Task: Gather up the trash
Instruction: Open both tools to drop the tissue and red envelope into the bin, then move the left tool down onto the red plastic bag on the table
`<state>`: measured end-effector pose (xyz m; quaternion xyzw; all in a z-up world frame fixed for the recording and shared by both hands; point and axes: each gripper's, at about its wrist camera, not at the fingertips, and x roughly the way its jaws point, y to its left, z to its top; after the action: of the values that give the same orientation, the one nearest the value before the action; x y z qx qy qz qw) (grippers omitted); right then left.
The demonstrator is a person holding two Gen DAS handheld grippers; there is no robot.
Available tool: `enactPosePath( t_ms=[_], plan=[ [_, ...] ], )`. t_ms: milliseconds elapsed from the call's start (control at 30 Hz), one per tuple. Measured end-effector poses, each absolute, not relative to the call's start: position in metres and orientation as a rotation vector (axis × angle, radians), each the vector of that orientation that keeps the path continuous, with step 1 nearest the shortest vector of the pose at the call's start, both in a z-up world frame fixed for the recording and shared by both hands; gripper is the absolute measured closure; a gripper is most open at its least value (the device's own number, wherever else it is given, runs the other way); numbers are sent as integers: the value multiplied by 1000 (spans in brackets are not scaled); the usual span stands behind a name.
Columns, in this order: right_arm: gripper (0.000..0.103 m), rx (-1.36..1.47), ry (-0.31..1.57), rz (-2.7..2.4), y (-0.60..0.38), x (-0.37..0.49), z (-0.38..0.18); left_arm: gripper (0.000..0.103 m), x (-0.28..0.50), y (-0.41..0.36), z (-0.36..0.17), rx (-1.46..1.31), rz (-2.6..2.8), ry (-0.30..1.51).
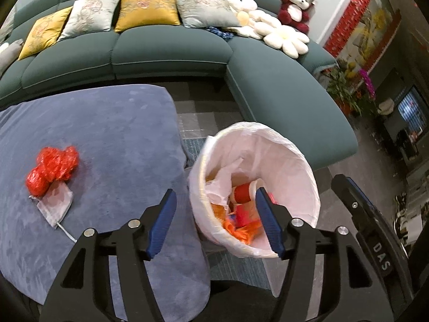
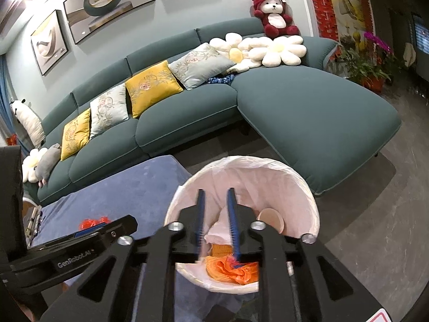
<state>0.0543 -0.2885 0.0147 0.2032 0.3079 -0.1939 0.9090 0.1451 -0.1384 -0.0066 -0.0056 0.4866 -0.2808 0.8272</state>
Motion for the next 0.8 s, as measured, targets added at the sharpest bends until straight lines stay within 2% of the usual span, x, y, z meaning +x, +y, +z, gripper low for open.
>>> enactPosePath(
  t_ms=[67, 367, 600, 800],
  plan=[
    [75, 413, 634, -389, -282, 57, 16, 41, 147, -130, -6, -26, -582, 1030],
    [66, 369, 651, -348, -245, 71, 20, 39, 156, -85, -7, -72, -514, 1024],
    [64, 329, 671, -297, -205, 88, 22, 39, 167, -36, -8, -123, -440, 1011],
    [58, 291, 677, -254, -171, 101, 25, 39, 175, 8, -11, -165, -382, 1008]
  ],
)
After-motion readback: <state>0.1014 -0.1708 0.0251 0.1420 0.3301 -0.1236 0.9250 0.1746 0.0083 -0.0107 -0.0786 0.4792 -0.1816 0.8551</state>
